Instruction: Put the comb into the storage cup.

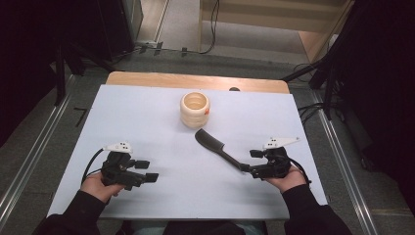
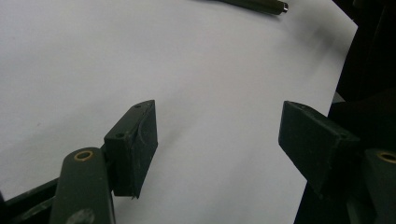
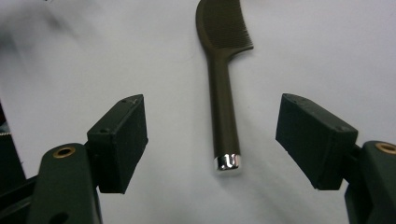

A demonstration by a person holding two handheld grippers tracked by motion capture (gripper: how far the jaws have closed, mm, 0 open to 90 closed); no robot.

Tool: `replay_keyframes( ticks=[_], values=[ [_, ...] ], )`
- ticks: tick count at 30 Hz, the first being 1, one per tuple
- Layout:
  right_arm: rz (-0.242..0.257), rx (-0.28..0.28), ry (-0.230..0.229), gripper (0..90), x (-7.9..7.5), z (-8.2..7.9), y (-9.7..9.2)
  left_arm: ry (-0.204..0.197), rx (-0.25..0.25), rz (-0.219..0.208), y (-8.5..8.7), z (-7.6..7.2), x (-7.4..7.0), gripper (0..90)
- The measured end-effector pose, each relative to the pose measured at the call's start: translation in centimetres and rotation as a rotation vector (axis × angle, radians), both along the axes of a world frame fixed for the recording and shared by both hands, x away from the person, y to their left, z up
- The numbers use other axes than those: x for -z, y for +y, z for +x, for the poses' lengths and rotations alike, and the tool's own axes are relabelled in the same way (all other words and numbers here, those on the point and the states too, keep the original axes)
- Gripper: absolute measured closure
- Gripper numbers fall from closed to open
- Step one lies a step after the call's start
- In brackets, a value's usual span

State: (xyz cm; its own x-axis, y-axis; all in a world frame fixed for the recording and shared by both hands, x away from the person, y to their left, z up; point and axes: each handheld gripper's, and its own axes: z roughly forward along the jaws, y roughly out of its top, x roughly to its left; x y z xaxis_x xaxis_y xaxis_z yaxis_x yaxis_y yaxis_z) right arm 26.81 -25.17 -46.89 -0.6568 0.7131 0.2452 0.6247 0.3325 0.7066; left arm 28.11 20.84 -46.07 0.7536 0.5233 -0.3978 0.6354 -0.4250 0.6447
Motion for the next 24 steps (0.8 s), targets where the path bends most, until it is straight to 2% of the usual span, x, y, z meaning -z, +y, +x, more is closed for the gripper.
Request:
replay_keyframes(
  ticks=[3,5,13,24],
  values=[
    [-0.001,0.007,-0.001,22.7,-0.2,0.5,0.3,0.0,-0.001,0.001,0.0,0.0,0.0,29.0],
    [0.006,-0.002,0.017,22.7,-0.4,1.1,0.8,0.0,0.0,0.002,0.0,0.0,0.0,29.0],
    [-0.071,-0.028,0.016,23.4,-0.7,2.0,2.3,0.001,0.002,0.007,0.0,0.0,0.0,29.0],
    [-0.098,-0.047,0.027,23.6,-0.6,3.6,3.3,0.001,0.004,0.007,0.0,0.0,0.0,29.0]
  ],
)
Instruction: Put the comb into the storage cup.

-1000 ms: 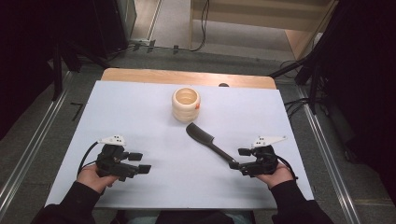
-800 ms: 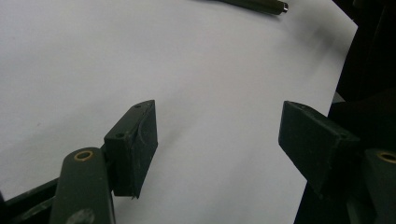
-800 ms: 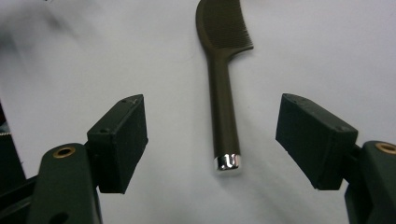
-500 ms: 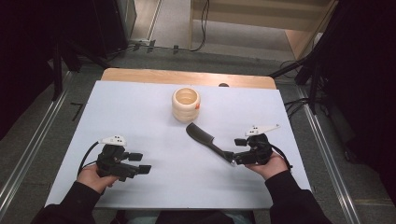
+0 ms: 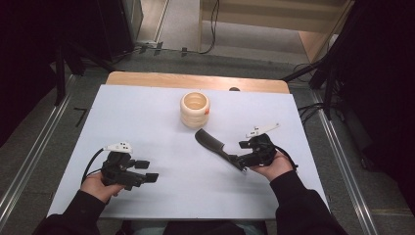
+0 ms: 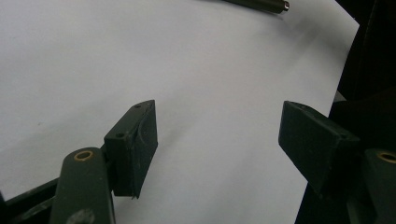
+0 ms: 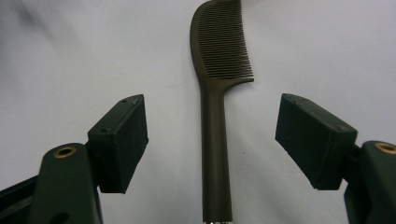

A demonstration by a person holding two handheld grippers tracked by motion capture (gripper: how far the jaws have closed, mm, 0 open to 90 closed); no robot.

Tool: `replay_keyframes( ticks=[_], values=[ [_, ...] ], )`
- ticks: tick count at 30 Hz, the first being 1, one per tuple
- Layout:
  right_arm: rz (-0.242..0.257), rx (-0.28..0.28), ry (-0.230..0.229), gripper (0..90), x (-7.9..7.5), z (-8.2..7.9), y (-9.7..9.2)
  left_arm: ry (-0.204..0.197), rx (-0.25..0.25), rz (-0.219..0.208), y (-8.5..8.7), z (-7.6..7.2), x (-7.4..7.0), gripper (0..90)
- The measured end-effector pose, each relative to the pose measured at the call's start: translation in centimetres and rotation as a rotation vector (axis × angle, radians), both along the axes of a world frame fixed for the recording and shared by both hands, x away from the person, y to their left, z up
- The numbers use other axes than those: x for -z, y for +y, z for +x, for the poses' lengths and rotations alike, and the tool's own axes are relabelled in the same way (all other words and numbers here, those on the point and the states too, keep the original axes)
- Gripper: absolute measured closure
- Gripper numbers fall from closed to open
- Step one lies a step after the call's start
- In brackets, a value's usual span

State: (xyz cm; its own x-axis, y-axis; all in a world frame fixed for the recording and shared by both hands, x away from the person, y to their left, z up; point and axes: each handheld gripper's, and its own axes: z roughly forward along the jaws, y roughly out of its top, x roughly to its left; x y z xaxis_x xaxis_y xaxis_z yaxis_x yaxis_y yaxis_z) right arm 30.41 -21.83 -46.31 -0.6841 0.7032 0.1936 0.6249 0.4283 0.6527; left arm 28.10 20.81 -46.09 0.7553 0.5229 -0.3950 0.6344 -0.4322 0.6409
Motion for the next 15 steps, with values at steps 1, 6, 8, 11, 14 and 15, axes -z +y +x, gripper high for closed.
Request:
replay_keyframes(
  ticks=[1,6,8,11,14,15],
  values=[
    [-0.003,-0.003,0.005,24.2,0.2,0.2,0.1,0.0,0.0,-0.001,0.0,0.0,0.0,29.0],
    [-0.03,-0.01,0.014,25.9,0.5,0.2,0.2,-0.002,-0.003,-0.007,0.0,0.0,0.0,29.0],
    [-0.036,-0.009,0.022,26.6,0.7,0.1,0.1,-0.003,-0.002,-0.004,0.0,0.0,0.0,29.0],
    [-0.044,-0.012,0.024,27.4,0.9,0.1,0.1,-0.003,-0.001,-0.002,0.0,0.0,0.0,29.0],
    [-0.058,-0.016,0.028,28.9,1.2,0.1,0.0,-0.002,-0.002,-0.006,0.0,0.0,0.0,29.0],
    [-0.062,-0.015,0.032,29.4,1.3,0.1,0.0,-0.003,-0.002,-0.005,0.0,0.0,0.0,29.0]
  ],
)
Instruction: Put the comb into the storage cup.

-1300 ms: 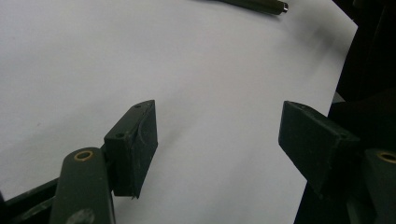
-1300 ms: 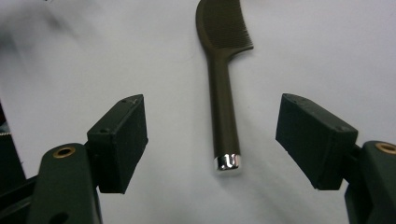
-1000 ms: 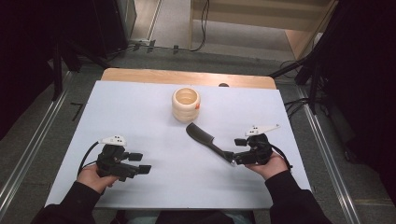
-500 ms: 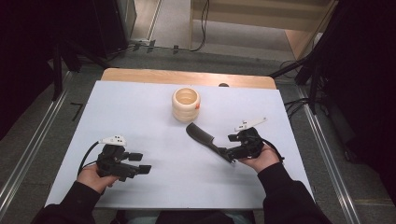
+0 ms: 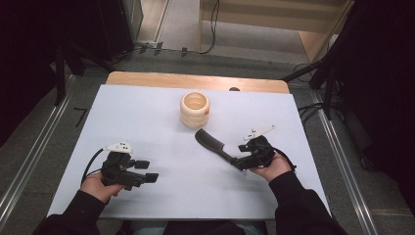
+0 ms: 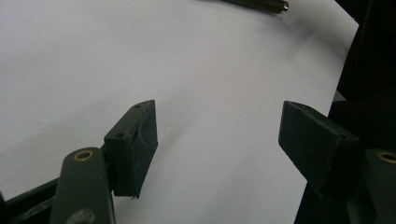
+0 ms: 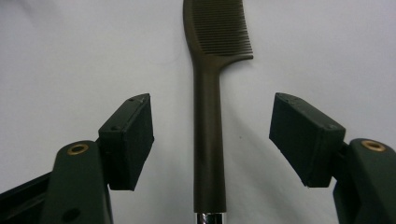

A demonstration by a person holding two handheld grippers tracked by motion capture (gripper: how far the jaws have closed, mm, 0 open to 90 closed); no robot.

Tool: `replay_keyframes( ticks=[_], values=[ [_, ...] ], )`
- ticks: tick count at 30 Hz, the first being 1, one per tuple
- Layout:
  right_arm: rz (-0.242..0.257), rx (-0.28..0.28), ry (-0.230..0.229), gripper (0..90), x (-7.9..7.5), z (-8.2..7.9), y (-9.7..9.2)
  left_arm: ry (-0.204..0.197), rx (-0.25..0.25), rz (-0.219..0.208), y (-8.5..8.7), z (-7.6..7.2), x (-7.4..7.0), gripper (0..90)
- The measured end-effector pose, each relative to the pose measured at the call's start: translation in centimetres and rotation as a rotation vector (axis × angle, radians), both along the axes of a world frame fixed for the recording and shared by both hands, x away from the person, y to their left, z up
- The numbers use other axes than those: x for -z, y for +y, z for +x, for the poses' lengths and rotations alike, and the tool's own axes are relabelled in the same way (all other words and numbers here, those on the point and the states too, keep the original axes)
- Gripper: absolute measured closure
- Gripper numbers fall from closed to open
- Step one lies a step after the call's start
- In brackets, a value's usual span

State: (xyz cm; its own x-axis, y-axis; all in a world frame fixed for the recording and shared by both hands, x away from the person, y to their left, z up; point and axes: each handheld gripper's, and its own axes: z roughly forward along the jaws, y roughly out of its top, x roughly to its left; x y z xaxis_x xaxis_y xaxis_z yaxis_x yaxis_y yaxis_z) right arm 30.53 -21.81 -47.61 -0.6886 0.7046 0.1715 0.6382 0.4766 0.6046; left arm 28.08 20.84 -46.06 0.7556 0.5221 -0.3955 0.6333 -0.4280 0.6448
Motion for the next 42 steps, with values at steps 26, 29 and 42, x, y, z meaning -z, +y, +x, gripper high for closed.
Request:
replay_keyframes(
  ticks=[26,29,42],
  values=[
    [-0.145,-0.003,0.074,68.5,2.0,-0.3,0.9,0.001,0.004,0.007,-0.1,0.0,0.0,29.0],
    [-0.174,0.002,0.063,69.4,2.0,-0.4,1.3,0.003,0.001,0.008,-0.1,0.0,0.0,29.0],
    [-0.147,0.019,0.092,70.2,2.0,-0.2,1.1,0.0,0.005,0.003,-0.4,0.1,0.1,29.0]
  ],
)
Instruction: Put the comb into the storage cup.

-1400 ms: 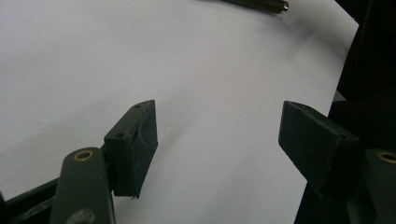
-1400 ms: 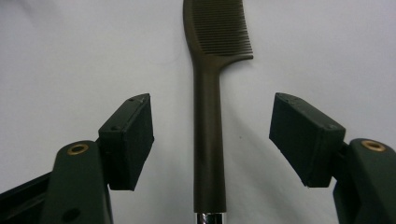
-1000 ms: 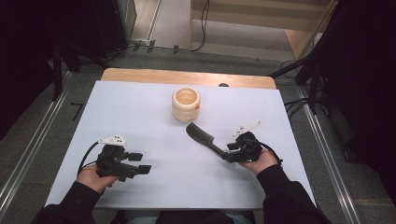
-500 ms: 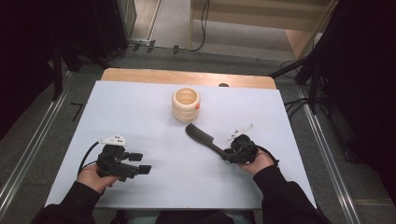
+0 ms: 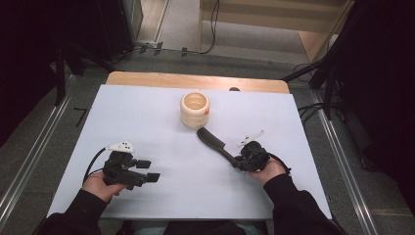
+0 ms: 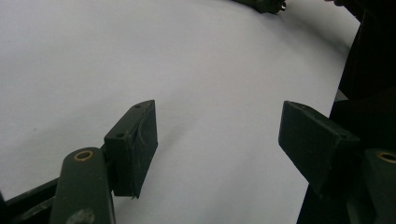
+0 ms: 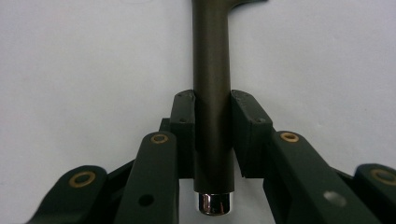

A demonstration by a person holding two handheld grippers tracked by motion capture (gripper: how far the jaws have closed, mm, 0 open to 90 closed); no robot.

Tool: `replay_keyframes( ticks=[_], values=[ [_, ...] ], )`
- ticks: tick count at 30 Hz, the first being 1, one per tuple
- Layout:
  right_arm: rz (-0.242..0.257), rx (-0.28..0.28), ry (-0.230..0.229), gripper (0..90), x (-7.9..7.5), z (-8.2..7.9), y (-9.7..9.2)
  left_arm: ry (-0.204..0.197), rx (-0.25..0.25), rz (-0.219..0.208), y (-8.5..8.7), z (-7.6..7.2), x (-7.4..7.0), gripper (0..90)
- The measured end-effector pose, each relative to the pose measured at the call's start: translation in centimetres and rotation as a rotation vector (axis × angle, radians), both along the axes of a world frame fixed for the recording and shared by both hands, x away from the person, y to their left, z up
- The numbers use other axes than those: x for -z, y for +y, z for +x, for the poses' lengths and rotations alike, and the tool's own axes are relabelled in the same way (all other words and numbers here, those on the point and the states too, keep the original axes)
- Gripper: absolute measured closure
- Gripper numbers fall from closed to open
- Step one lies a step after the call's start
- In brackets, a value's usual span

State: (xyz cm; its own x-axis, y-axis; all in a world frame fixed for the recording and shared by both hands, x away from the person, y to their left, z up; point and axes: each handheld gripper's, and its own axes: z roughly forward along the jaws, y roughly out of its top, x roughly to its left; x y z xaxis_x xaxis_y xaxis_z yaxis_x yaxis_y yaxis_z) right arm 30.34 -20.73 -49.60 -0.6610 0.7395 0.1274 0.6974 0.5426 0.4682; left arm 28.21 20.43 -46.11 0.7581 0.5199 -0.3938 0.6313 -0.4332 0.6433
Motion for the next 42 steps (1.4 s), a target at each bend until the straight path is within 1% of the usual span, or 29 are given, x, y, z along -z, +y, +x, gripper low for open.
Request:
replay_keyframes(
  ticks=[2,4,6,7,10,14,19,20,21,22,24,25,27,30,32,33,37,38,39,41,42],
  values=[
    [0.026,0.004,0.02,70.2,0.0,0.2,-0.3,0.0,0.004,0.0,0.1,0.0,0.0,29.0],
    [0.034,0.003,0.026,70.2,-0.1,0.3,-0.4,0.0,-0.001,-0.002,0.1,0.0,0.0,29.0],
    [0.031,0.0,0.028,70.2,-0.1,0.3,-0.4,-0.001,-0.001,-0.004,0.2,0.0,0.0,29.0],
    [0.028,-0.003,0.025,70.2,-0.2,0.3,-0.5,-0.001,-0.002,-0.005,0.2,0.0,-0.1,29.0],
    [0.04,0.007,0.026,70.2,-0.8,0.1,-0.7,-0.002,-0.002,-0.005,0.2,0.0,-0.1,29.0],
    [0.059,-0.007,0.013,70.2,-1.5,-0.5,-1.0,-0.002,-0.006,-0.006,0.3,0.1,-0.1,29.0],
    [0.095,-0.036,-0.002,70.3,-2.2,-1.3,-0.6,-0.004,-0.015,-0.006,0.3,0.0,-0.2,29.0],
    [0.107,-0.041,-0.001,70.2,-2.3,-1.4,-0.5,-0.004,-0.016,-0.007,0.3,0.0,-0.2,29.0],
    [0.113,-0.045,-0.004,70.2,-2.4,-1.5,-0.3,0.007,-0.015,-0.01,0.4,0.0,-0.2,29.0],
    [0.124,-0.056,-0.009,70.2,-2.5,-1.5,-0.1,0.027,-0.019,-0.018,0.4,0.0,-0.2,29.8],
    [0.143,-0.061,-0.008,70.2,-2.6,-1.7,0.2,0.043,-0.024,-0.029,0.5,0.1,-0.3,30.2],
    [0.151,-0.07,-0.017,70.3,-2.7,-1.7,0.4,0.051,-0.03,-0.037,0.6,0.1,-0.3,30.9],
    [0.167,-0.086,-0.018,70.3,-2.8,-1.7,1.0,0.053,-0.042,-0.044,0.7,0.2,-0.4,30.8],
    [0.181,-0.107,-0.019,70.2,-3.0,-1.8,1.9,0.044,-0.062,-0.047,0.8,0.1,-0.4,30.7],
    [0.194,-0.125,-0.02,70.2,-3.1,-1.8,2.4,0.031,-0.074,-0.038,0.9,0.1,-0.5,30.7],
    [0.2,-0.131,-0.022,70.2,-3.1,-1.8,2.8,0.028,-0.083,-0.04,0.9,0.1,-0.5,30.6],
    [0.206,-0.153,-0.034,70.3,-3.2,-1.7,4.0,0.03,-0.11,-0.05,0.9,0.1,-0.6,30.5],
    [0.21,-0.16,-0.028,70.2,-3.2,-1.7,4.3,0.03,-0.115,-0.051,0.9,0.1,-0.6,30.5],
    [0.21,-0.163,-0.036,70.2,-3.2,-1.6,4.6,0.031,-0.118,-0.054,1.0,0.2,-0.6,30.5],
    [0.212,-0.171,-0.038,70.3,-3.3,-1.5,5.1,0.033,-0.125,-0.054,0.9,0.2,-0.6,28.5],
    [0.218,-0.165,-0.036,70.3,-3.4,-1.6,5.3,0.037,-0.127,-0.058,1.0,0.2,-0.6,28.4]
  ],
)
